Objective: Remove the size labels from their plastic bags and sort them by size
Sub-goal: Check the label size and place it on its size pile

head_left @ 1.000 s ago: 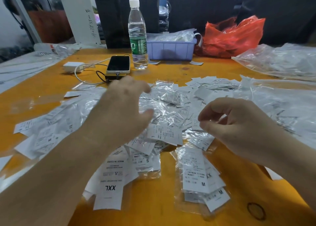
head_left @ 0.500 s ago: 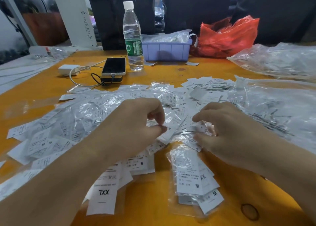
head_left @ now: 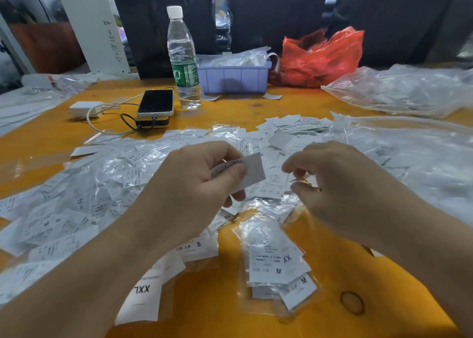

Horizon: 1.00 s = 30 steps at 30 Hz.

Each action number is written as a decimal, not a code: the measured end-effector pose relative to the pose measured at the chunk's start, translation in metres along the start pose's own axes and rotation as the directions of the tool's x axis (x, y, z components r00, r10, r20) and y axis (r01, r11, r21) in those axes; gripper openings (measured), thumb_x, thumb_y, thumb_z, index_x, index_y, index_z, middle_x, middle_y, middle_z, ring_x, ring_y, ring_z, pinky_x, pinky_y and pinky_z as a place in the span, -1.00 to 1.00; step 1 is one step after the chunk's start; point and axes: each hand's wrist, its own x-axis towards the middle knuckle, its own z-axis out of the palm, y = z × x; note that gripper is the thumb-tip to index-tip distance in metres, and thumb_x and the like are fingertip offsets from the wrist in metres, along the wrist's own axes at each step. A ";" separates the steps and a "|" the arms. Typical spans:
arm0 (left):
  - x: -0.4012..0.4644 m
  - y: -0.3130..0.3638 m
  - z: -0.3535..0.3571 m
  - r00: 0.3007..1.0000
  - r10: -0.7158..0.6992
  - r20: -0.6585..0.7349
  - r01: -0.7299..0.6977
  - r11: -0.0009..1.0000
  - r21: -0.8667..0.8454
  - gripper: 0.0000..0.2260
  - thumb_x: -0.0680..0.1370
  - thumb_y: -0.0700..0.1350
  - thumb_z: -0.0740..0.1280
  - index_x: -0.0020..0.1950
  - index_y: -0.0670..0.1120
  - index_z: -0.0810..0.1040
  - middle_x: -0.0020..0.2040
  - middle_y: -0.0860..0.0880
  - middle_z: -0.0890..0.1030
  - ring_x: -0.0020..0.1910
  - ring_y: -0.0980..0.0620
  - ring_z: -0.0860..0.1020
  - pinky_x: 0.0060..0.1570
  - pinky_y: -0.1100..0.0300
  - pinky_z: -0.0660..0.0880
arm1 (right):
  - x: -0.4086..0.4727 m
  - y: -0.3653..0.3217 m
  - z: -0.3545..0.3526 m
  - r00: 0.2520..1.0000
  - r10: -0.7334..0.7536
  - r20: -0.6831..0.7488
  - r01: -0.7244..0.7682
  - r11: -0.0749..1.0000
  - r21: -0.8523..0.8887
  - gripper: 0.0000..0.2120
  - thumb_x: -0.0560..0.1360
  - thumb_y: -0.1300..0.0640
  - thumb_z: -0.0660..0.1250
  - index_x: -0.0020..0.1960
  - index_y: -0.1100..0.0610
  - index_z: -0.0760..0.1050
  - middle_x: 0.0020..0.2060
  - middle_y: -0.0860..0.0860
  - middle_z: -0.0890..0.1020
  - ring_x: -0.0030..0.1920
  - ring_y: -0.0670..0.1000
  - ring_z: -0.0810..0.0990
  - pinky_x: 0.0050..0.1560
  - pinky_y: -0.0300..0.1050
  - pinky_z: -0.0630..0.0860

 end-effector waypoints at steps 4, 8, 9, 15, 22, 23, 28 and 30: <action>-0.005 0.023 0.003 0.968 -0.164 0.191 0.249 0.729 -0.638 -0.95 0.44 -0.16 0.43 -0.18 -0.06 0.70 -0.36 -0.13 0.63 -0.44 -0.02 0.59 -0.46 0.19 0.55 | -0.006 0.006 -0.019 0.998 0.050 -0.032 -0.055 0.983 -0.177 -0.78 0.59 0.12 0.17 0.14 0.04 0.56 0.05 -0.04 0.57 0.15 0.06 0.40 0.10 0.03 0.47; -0.005 0.042 0.019 0.935 -0.094 0.342 0.328 0.595 -0.734 -0.81 0.35 -0.23 0.34 -0.17 -0.04 0.72 -0.26 -0.20 0.67 -0.39 -0.07 0.64 -0.48 0.20 0.53 | -0.019 0.024 -0.036 0.985 0.132 -0.108 -0.152 0.967 -0.204 -0.78 0.55 0.22 0.15 0.05 0.09 0.55 -0.05 0.01 0.58 -0.02 0.06 0.51 -0.05 0.02 0.54; -0.004 0.044 0.023 0.929 -0.086 0.361 0.340 0.586 -0.735 -0.79 0.34 -0.26 0.34 -0.17 -0.05 0.72 -0.23 -0.21 0.69 -0.36 -0.09 0.66 -0.48 0.19 0.54 | -0.024 0.028 -0.037 0.981 0.163 -0.108 -0.181 0.966 -0.186 -0.77 0.54 0.24 0.15 0.06 0.10 0.55 -0.04 0.02 0.59 -0.05 0.07 0.54 -0.08 0.02 0.56; 0.015 0.057 0.062 0.915 -0.135 0.379 0.383 0.580 -0.719 -0.84 0.52 -0.30 0.25 0.04 -0.15 0.56 -0.12 -0.23 0.70 -0.16 -0.16 0.70 -0.34 0.10 0.61 | -0.038 0.052 -0.032 0.944 0.306 -0.127 -0.326 0.923 -0.205 -0.72 0.48 0.31 0.18 0.09 0.08 0.53 -0.02 0.04 0.59 -0.09 0.10 0.55 -0.15 -0.05 0.54; 0.038 0.059 0.083 0.933 -0.217 0.287 0.352 0.718 -0.600 -0.84 0.55 -0.26 0.28 0.07 -0.09 0.57 -0.11 -0.11 0.72 -0.09 -0.09 0.70 -0.15 0.03 0.66 | -0.038 0.064 -0.029 0.902 0.431 -0.010 -0.421 0.875 -0.239 -0.84 0.51 0.28 0.19 0.04 0.08 0.42 -0.06 0.04 0.47 -0.10 0.08 0.38 -0.18 -0.06 0.42; 0.037 0.056 0.084 0.936 -0.222 0.273 0.345 0.730 -0.590 -0.84 0.54 -0.26 0.29 0.06 -0.08 0.58 -0.10 -0.10 0.72 -0.06 -0.10 0.69 -0.13 0.02 0.66 | -0.039 0.063 -0.030 0.894 0.447 0.015 -0.428 0.864 -0.263 -0.89 0.51 0.23 0.19 0.00 0.07 0.36 -0.09 0.03 0.40 -0.06 0.09 0.33 -0.16 -0.03 0.40; 0.035 0.047 0.087 0.940 -0.238 0.243 0.339 0.710 -0.617 -0.85 0.53 -0.29 0.30 0.02 -0.11 0.60 -0.10 -0.13 0.72 -0.07 -0.14 0.69 -0.24 0.08 0.64 | -0.044 0.061 -0.034 0.875 0.483 0.021 -0.470 0.859 -0.203 -0.81 0.48 0.30 0.19 -0.26 0.12 0.25 -0.30 0.02 0.35 -0.34 0.01 0.32 -0.42 -0.14 0.19; 0.034 0.046 0.086 0.946 -0.220 0.238 0.323 0.706 -0.631 -0.86 0.53 -0.29 0.30 0.01 -0.13 0.60 -0.10 -0.15 0.71 -0.10 -0.14 0.69 -0.27 0.09 0.62 | -0.044 0.060 -0.035 0.887 0.461 0.006 -0.454 0.875 -0.167 -0.79 0.44 0.35 0.20 -0.26 0.10 0.27 -0.31 0.02 0.36 -0.39 -0.01 0.30 -0.47 -0.16 0.14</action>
